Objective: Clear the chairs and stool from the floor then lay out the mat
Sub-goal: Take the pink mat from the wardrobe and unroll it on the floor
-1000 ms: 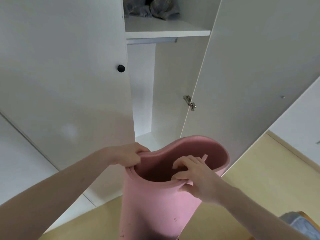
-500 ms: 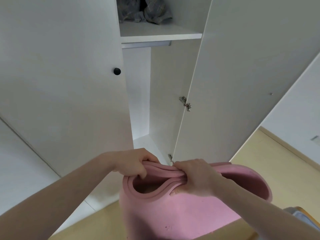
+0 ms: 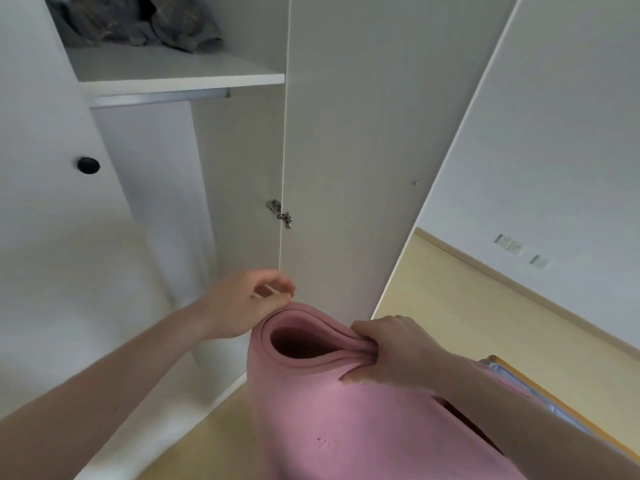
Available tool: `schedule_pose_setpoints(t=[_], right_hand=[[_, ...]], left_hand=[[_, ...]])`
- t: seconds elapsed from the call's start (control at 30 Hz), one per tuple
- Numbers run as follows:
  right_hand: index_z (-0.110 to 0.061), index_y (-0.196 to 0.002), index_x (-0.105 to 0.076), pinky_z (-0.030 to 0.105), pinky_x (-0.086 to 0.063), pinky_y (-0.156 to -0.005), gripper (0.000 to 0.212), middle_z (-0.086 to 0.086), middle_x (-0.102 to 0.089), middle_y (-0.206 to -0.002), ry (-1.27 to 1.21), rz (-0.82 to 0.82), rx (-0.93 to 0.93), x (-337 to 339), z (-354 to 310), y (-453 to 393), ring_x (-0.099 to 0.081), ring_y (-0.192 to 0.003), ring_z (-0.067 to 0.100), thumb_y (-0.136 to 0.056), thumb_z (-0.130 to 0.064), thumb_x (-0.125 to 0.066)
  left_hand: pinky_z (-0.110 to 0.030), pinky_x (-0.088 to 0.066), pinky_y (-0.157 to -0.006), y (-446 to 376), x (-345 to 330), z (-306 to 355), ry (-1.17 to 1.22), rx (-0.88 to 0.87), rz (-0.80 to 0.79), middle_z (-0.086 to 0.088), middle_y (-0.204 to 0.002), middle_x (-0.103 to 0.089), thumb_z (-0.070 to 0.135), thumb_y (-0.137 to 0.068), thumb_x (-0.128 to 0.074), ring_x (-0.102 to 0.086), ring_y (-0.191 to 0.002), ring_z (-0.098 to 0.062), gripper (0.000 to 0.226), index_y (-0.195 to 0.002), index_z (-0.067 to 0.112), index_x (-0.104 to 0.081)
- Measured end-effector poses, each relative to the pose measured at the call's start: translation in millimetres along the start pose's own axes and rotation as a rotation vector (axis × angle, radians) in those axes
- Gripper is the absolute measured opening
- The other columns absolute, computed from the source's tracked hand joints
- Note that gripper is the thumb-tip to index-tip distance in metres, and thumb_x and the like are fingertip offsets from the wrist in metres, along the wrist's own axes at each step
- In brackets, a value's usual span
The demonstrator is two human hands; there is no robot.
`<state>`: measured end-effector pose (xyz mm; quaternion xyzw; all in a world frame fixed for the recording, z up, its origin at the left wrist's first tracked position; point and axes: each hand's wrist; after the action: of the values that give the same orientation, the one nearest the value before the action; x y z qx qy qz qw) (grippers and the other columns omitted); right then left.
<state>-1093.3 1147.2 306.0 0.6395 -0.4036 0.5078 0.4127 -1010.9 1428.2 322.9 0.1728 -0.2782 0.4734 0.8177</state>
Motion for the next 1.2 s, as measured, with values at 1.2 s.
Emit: schedule_pose_setpoints(t=[1.2], right_hand=[[-0.02,-0.076,-0.049,0.028,-0.034,-0.055,0.066,0.0,-0.057,-0.067,-0.043,-0.021,-0.111,60.2,160.4,69.6,-0.051,-0.064,0.016,-0.063,-0.081,-0.07]], left_hand=[[-0.035,-0.043,-0.065,-204.4,-119.1,186.5,-1.221,-0.368,0.209,-0.013,-0.141,-0.035,-0.012,-0.081,-0.055,-0.051,-0.102,-0.03,0.042,-0.12,0.002,-0.06]])
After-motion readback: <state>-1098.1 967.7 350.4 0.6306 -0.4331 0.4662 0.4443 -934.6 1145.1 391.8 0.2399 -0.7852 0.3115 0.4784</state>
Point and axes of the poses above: each hand's wrist, its own y-axis away from the middle knuckle, its own x-axis out of the back of the hand, z = x × y
